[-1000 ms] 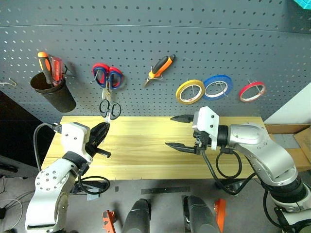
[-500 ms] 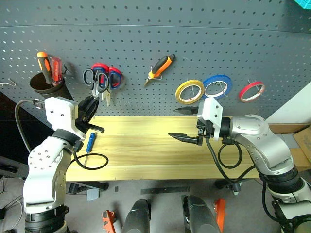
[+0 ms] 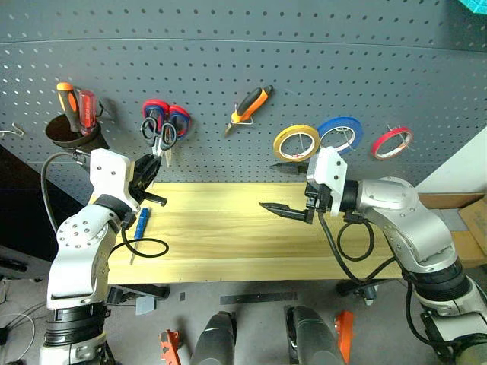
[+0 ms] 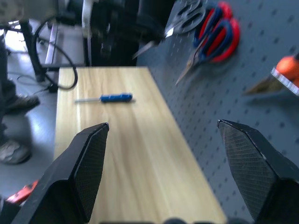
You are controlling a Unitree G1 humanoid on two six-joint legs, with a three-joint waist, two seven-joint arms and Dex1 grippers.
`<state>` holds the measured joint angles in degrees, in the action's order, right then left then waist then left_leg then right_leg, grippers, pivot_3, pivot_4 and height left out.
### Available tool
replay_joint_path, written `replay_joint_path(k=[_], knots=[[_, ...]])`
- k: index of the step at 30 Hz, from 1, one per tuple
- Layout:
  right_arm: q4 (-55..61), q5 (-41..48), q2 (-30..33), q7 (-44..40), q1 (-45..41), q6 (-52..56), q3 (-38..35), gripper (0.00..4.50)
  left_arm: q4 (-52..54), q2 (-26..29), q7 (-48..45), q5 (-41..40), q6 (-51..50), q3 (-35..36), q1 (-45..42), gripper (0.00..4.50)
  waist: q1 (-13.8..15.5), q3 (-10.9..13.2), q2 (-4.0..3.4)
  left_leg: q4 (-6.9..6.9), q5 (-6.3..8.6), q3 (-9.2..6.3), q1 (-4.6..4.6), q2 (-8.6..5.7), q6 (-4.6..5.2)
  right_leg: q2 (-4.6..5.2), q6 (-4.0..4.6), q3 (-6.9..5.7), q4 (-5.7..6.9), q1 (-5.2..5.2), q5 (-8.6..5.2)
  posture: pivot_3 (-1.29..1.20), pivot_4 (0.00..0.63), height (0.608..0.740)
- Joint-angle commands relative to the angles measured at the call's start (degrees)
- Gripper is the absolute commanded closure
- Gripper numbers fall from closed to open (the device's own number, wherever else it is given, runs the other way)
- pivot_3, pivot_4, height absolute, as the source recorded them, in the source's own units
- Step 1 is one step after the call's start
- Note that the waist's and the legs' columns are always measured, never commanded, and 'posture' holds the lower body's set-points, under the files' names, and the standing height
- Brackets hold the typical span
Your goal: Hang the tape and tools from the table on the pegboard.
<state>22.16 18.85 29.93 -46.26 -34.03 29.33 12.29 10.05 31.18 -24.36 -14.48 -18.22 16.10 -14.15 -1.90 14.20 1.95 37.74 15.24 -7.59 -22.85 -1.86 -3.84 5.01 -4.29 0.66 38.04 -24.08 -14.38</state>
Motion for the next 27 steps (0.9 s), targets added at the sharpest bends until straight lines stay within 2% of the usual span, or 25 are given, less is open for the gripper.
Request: replay_joint_path(k=[1, 6, 10, 11, 15, 20, 23, 27], knots=[[2.7, 0.0, -0.8, 2.0, -1.4, 0.1, -2.0, 0.69, -0.1, 0.1, -1.2, -0.5, 0.8, -0.4, 0.0, 3.4, 0.0, 0.0, 0.0, 0.0, 0.0, 0.01, 0.0, 0.0, 0.0, 0.0, 0.0, 0.01, -0.01, 0.0, 0.0, -0.06, 0.199, 0.74], [3.9, 0.4, -1.1, 3.2, -1.5, 1.2, -1.6, 0.69, -0.6, -0.9, 0.6, 0.6, 1.4, -0.2, 1.2, 1.59, 0.0, 0.0, 0.0, 0.0, 0.0, -0.01, -0.03, 0.0, -0.01, 0.01, 0.0, -0.01, -0.02, -0.01, 0.0, -0.06, 0.201, 0.74], [4.5, 0.8, -1.1, 3.7, -1.0, 2.9, -1.1, 0.69, -1.4, -1.4, 2.5, 1.0, -2.0, 0.4, 3.8, 0.17, -0.2, 0.0, 0.0, 0.0, 0.01, 0.0, -0.01, 0.0, 0.01, 0.01, 0.0, 0.01, -0.01, -0.01, 0.0, -0.05, 0.204, 0.74], [4.7, 0.8, -1.2, 4.0, -0.9, 3.6, -1.0, 0.69, -1.5, -1.1, 2.6, 1.1, -3.0, 0.2, 4.5, 0.01, -0.2, 0.0, -0.01, -0.01, 0.01, 0.0, -0.01, 0.0, 0.01, 0.01, 0.0, 0.01, 0.0, -0.02, 0.0, -0.05, 0.206, 0.74], [5.0, -0.3, -3.4, 8.5, 0.6, 11.2, 2.5, 0.69, -5.8, 0.3, 4.5, 2.2, -9.7, 0.6, 6.3, 0.01, -0.4, 0.0, -0.01, 0.0, 0.01, -0.01, 0.01, 0.0, 0.02, 0.0, 0.0, 0.0, 0.04, -0.02, 0.0, -0.05, 0.22, 0.74], [4.1, -2.3, -11.3, 18.0, 1.8, 23.1, 7.3, 0.69, -14.4, 1.7, 8.8, 2.8, -14.5, 3.8, 3.2, 0.01, -1.0, 0.1, -0.04, 0.01, 0.01, -0.07, 0.0, 0.01, 0.03, -0.03, 0.01, -0.02, 0.16, -0.08, 0.0, -0.04, 0.255, 0.74], [1.4, -3.4, -16.3, 22.3, 1.3, 26.9, 8.4, 0.69, -20.2, 3.0, 8.9, 2.7, -16.1, 4.1, 1.1, 0.01, -1.0, 0.2, -0.09, 0.04, 0.02, -0.08, 0.0, 0.01, 0.03, -0.03, 0.01, -0.02, 0.17, -0.07, 0.0, -0.03, 0.288, 0.74], [0.4, -3.8, -18.6, 23.9, 0.3, 29.3, 9.4, 0.69, -24.3, 3.6, 9.2, 1.9, -18.0, 5.0, -0.5, 0.01, -1.1, 0.7, -0.15, 0.05, 0.04, -0.08, 0.0, -0.01, 0.06, -0.03, 0.01, 0.0, 0.15, -0.06, 0.0, -0.03, 0.321, 0.74]])
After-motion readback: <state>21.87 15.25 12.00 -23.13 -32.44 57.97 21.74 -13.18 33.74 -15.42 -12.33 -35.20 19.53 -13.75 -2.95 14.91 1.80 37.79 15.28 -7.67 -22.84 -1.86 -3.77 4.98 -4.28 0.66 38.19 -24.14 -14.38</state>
